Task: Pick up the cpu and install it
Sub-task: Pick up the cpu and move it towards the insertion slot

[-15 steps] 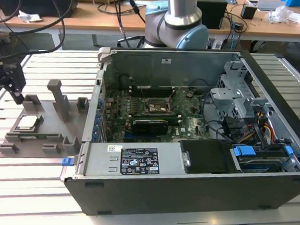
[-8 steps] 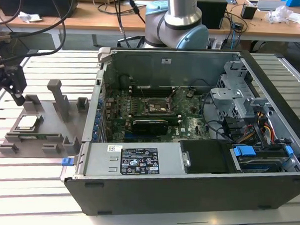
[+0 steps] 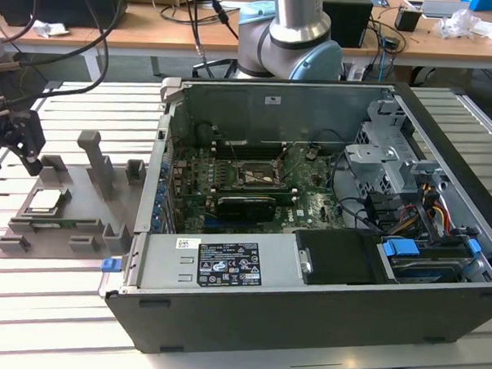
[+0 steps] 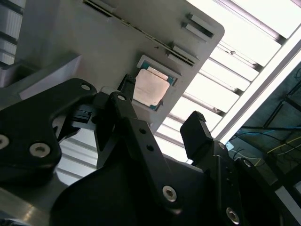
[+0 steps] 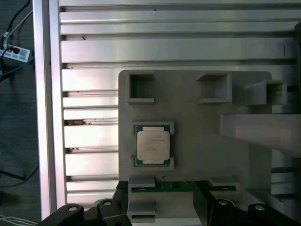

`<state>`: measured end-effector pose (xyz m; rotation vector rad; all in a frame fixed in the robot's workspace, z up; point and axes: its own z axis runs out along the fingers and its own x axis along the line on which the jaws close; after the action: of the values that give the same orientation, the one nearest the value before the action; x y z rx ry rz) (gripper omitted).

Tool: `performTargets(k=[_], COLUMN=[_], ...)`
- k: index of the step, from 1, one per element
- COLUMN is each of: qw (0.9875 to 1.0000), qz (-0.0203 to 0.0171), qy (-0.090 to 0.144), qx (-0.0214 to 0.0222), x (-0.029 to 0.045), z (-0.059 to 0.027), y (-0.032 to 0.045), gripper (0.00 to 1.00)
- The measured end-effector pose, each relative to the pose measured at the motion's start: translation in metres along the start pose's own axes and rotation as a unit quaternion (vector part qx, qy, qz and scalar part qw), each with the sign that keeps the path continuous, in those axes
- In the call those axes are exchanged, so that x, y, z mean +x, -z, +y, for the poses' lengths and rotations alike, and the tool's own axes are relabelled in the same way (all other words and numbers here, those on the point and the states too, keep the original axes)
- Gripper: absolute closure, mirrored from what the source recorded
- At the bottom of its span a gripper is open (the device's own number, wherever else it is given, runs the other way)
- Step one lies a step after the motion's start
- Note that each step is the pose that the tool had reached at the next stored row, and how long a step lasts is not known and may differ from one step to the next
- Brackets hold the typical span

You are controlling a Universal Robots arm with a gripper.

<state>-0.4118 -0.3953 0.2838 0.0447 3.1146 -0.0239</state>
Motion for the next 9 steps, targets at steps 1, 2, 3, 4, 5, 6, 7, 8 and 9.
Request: performTargets(k=[1, 2, 3, 4, 5, 6, 7, 8, 9], qw=[1.0000, 1.0000, 1.0000, 1.0000, 1.0000, 1.0000, 1.0000, 1.0000, 1.0000], qz=[0.0000, -0.0001, -0.0001, -0.0001, -0.0001, 0.0000, -0.0001, -0.0001, -0.0001], qy=[0.000, 0.000, 0.000, 0.000, 0.000, 0.000, 0.000, 0.000, 0.000], qx=[0.0000, -0.0001, -0.0001, -0.0001, 0.0000, 0.0000, 0.0000, 0.0000, 0.0000], x=[0.0000, 0.0000, 0.0000, 0.0000, 0.0001, 0.0001, 0.0001, 0.0001, 0.0002], z=[0.0000, 0.0000, 0.0000, 0.0000, 0.0001, 0.0001, 0.0001, 0.0001, 0.0001], y=[-0.0004, -0.0010, -0.0015, -0.0021, -0.0026, -0.0032, -0.0041, -0.0051, -0.0062], gripper=[0.34, 0.34, 0.34, 0.34, 0.34, 0.34, 0.34, 0.34, 0.34])
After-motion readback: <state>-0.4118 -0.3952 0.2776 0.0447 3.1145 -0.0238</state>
